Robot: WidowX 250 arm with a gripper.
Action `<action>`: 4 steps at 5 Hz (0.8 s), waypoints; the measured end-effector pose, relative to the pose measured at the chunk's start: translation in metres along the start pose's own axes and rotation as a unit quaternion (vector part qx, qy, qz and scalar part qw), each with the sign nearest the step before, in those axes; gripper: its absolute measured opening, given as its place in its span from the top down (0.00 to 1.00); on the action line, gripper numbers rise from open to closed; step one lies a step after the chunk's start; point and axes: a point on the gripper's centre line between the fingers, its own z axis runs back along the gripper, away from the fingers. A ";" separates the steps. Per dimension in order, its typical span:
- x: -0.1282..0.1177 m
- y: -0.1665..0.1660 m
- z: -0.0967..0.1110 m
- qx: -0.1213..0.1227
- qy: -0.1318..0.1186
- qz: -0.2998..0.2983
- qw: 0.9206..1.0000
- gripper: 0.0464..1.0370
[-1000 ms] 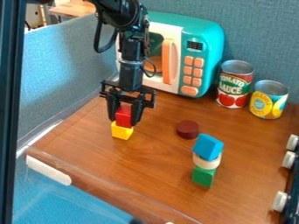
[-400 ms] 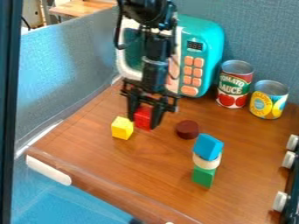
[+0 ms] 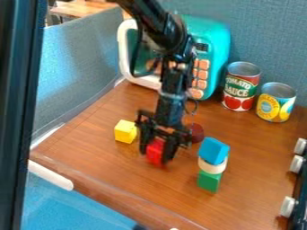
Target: Move red object placed on top of a yellow object and place it on a table
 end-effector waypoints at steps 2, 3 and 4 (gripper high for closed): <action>0.002 0.004 -0.009 -0.005 0.001 0.001 1.000 0.37; -0.004 0.006 -0.010 -0.017 -0.021 0.016 1.000 0.07; -0.011 0.007 0.041 -0.022 -0.101 0.034 0.994 0.03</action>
